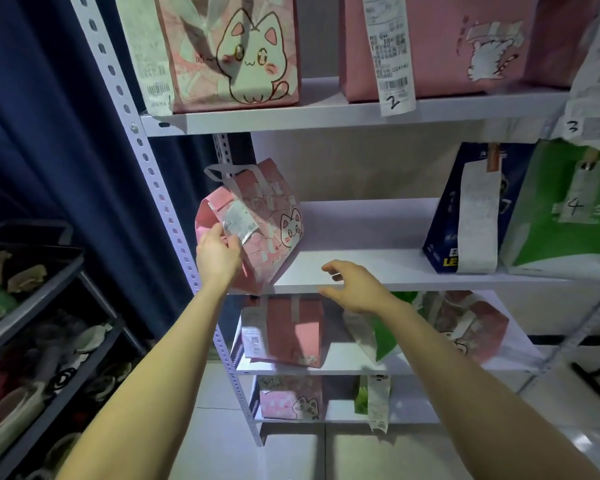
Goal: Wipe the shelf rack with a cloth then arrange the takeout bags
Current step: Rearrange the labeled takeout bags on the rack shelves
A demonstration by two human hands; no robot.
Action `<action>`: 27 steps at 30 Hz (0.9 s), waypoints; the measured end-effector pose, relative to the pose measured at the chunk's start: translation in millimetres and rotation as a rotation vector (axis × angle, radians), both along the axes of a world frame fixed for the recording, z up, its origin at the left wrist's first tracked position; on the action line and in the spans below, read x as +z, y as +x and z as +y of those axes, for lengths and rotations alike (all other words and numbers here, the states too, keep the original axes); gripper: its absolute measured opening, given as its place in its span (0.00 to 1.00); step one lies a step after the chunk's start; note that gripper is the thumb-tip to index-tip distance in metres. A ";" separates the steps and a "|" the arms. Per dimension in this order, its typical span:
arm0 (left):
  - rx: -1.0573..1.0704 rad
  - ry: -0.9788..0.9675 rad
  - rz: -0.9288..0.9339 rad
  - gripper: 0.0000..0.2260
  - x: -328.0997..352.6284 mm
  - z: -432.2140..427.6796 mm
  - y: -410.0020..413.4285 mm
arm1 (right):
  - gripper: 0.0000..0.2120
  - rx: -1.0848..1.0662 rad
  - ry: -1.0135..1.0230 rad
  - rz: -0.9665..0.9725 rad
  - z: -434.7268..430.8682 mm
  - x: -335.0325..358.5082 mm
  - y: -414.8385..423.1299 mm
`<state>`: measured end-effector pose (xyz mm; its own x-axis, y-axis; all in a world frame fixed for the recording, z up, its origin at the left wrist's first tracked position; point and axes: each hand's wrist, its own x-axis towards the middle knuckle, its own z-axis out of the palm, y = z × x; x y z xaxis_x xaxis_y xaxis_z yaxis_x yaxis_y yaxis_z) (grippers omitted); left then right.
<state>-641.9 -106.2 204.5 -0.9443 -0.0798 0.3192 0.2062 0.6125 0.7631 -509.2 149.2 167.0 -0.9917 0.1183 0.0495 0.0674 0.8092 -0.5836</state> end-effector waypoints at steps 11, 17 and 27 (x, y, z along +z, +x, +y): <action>-0.274 0.121 -0.076 0.08 -0.2 -3.1 -23.4 | 0.42 -0.316 -0.042 0.091 14.4 1.6 -24.3; -0.294 0.191 -0.129 0.09 -2.1 1.5 -45.0 | 0.47 -0.441 -0.187 0.090 26.0 -1.4 -43.8; -0.420 0.269 -0.138 0.10 -11.3 64.1 -57.7 | 0.26 -0.484 -0.261 0.184 56.4 4.1 -39.3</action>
